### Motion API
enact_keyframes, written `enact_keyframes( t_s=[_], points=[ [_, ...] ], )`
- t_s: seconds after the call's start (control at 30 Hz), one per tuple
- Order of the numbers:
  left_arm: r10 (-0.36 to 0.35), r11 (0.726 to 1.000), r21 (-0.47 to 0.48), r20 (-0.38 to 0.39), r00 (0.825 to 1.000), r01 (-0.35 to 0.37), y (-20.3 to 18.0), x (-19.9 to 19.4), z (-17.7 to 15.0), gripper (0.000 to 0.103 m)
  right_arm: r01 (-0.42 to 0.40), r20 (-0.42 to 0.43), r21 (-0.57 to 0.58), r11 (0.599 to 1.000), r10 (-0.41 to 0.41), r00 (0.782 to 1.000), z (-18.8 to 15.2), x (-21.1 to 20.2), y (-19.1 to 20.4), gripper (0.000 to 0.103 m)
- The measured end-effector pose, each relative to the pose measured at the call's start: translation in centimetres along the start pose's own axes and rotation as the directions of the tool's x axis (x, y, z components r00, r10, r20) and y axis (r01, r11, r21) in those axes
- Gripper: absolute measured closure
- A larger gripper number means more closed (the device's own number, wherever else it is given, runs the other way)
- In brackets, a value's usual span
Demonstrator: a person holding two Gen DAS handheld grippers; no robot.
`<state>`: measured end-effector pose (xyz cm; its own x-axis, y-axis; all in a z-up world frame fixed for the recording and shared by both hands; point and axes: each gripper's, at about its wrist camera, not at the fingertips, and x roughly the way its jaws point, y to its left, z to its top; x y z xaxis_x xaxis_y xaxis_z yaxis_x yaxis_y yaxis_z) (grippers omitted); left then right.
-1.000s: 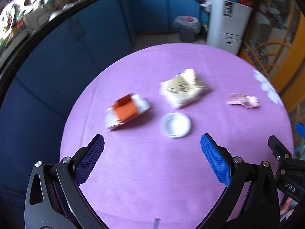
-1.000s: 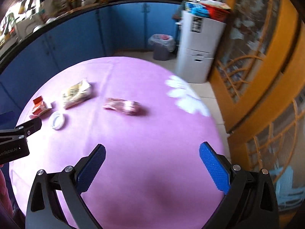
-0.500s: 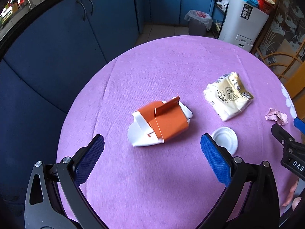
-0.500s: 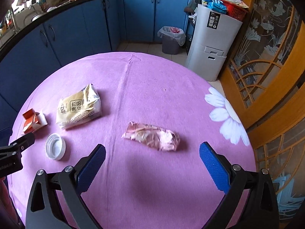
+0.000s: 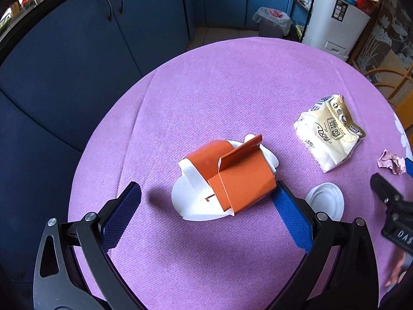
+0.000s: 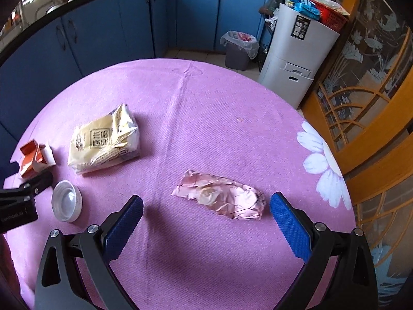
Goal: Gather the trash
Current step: 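Move both open tools back over the table toward the remaining trash, then grasp the pink wrapper with the right tool while the left tool grasps the orange-white box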
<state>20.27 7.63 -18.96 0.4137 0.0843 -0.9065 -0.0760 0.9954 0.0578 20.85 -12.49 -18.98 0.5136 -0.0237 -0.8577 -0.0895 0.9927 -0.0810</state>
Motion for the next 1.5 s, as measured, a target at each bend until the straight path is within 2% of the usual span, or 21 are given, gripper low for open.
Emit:
enact_keyframes(
  t_s=[0.07, 0.1, 0.13, 0.17, 0.2, 0.23, 0.33, 0.9, 0.93, 1.0, 1.1, 1.23, 1.37, 1.47, 1.5],
  points=[
    [-0.004, 1.000, -0.010, 0.010, 1.000, 0.004, 0.1, -0.2, -0.1, 0.009, -0.007, 0.014, -0.013, 1.000, 0.007, 1.000, -0.2, -0.3, 0.3, 0.009],
    [-0.017, 1.000, -0.016, 0.012, 1.000, 0.018, 0.1, -0.2, -0.1, 0.021, -0.011, 0.017, -0.020, 1.000, 0.011, 1.000, -0.3, -0.4, 0.5, 0.016],
    [-0.036, 0.999, -0.026, 0.017, 0.999, 0.037, 0.2, -0.4, -0.2, 0.033, -0.011, 0.016, -0.029, 1.000, 0.011, 1.000, -0.4, -0.5, 0.7, 0.045],
    [-0.036, 0.999, -0.028, 0.018, 0.999, 0.037, 0.1, -0.6, -0.3, 0.042, -0.036, 0.022, -0.028, 0.999, 0.037, 0.999, -0.5, -0.7, 0.8, 0.068],
    [-0.034, 0.999, -0.023, 0.024, 0.999, 0.035, 0.0, -0.9, -0.4, 0.060, -0.043, 0.018, -0.031, 0.999, 0.043, 0.999, -0.6, -0.8, 0.9, 0.076],
    [-0.032, 0.999, -0.013, 0.026, 0.999, 0.033, -0.4, -1.0, -0.2, 0.070, -0.051, 0.017, -0.039, 0.998, 0.051, 0.999, -0.7, -0.9, 1.1, 0.085],
    [-0.042, 0.999, -0.005, 0.040, 0.998, 0.042, -0.6, -1.6, -0.2, 0.072, -0.029, 0.049, -0.078, 0.997, 0.033, 0.998, -1.0, -1.8, 1.7, 0.086],
    [-0.060, 0.995, -0.070, 0.131, 0.989, 0.070, 2.0, -6.7, -1.2, 0.075, -0.056, 0.140, -0.062, 0.996, 0.065, 0.988, -1.7, -6.5, 0.8, 0.087],
    [-0.063, 0.995, -0.069, 0.137, 0.989, 0.073, 2.0, -7.0, -1.2, 0.077, -0.057, 0.146, -0.061, 0.997, 0.065, 0.987, -1.8, -6.8, 0.8, 0.087],
    [-0.073, 0.995, -0.063, 0.145, 0.987, 0.083, 2.0, -7.9, -1.6, 0.089, -0.058, 0.159, -0.057, 0.997, 0.067, 0.985, -2.0, -7.6, 0.7, 0.087],
    [-0.079, 0.994, -0.056, 0.168, 0.983, 0.090, 1.7, -9.0, -1.8, 0.090, -0.059, 0.173, -0.049, 0.997, 0.067, 0.983, -2.4, -8.4, 0.3, 0.087],
    [-0.118, 0.991, -0.049, 0.171, 0.978, 0.128, 1.5, -9.8, -2.1, 0.098, -0.060, 0.186, -0.036, 0.998, 0.065, 0.980, -3.2, -9.3, -0.5, 0.087],
    [-0.123, 0.991, -0.036, 0.174, 0.977, 0.131, 1.9, -10.0, -2.7, 0.097, -0.076, 0.180, -0.020, 0.997, 0.078, 0.980, -3.9, -9.5, -0.9, 0.087],
    [-0.094, 0.995, -0.009, 0.150, 0.984, 0.097, 2.1, -8.8, -2.8, 0.094, -0.083, 0.175, -0.013, 0.996, 0.084, 0.981, -4.2, -9.2, -1.0, 0.087],
    [-0.090, 0.996, 0.005, 0.143, 0.986, 0.090, 2.2, -8.3, -2.7, 0.088, -0.085, 0.172, -0.013, 0.996, 0.086, 0.981, -4.2, -9.0, -0.9, 0.087]
  ],
)
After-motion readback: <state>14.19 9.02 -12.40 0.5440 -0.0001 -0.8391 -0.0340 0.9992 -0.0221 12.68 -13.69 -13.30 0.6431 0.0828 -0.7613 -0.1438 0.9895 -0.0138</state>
